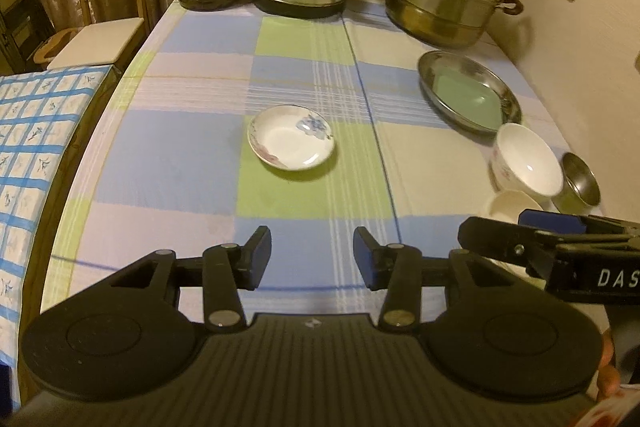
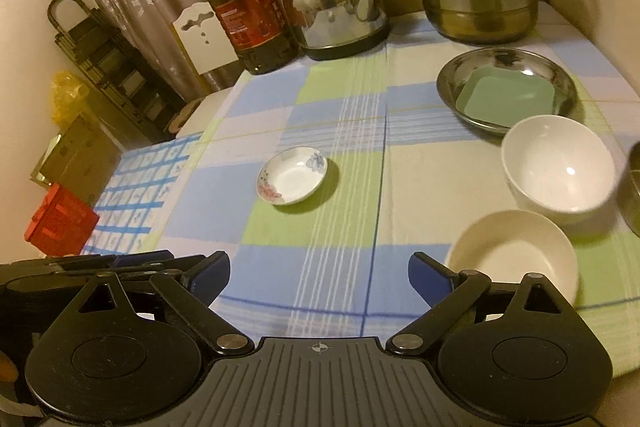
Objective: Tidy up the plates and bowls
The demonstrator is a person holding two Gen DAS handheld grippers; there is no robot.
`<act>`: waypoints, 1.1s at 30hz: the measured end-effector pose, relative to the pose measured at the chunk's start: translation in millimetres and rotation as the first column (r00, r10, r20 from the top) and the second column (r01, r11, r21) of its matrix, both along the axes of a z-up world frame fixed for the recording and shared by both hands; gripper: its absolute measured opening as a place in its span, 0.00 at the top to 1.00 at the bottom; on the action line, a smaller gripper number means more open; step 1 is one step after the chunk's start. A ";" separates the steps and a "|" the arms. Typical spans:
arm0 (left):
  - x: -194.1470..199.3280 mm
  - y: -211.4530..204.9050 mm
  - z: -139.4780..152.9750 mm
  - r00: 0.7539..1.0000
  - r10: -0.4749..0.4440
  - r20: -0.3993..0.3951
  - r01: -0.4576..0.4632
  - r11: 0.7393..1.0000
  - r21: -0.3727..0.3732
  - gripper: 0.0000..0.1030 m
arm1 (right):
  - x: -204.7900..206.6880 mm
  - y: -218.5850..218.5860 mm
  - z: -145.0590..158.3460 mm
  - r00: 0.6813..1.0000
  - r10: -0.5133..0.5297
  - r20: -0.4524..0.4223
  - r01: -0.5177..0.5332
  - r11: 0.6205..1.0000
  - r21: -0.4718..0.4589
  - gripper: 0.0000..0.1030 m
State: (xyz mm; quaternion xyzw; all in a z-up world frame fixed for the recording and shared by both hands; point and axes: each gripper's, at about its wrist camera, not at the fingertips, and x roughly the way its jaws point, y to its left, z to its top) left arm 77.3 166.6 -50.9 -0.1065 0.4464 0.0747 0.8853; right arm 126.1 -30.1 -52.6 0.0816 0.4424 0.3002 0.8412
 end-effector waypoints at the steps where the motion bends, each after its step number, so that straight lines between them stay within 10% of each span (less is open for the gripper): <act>1: 5.1 5.3 -1.7 1.000 0.001 -0.005 -0.001 1.000 -0.003 0.59 | 4.7 4.2 -1.8 1.000 0.002 -0.002 -0.002 1.000 -0.004 0.07; 19: 89.5 67.2 -46.4 0.999 -0.039 -0.018 0.039 0.999 0.005 0.61 | 91.2 62.2 -54.1 0.997 0.006 -0.081 -0.010 0.999 -0.048 0.10; 33: 130.1 91.9 -79.7 0.996 -0.073 -0.055 0.072 0.997 -0.019 0.67 | 129.4 98.5 -85.6 0.993 -0.003 -0.119 -0.006 0.997 -0.079 0.42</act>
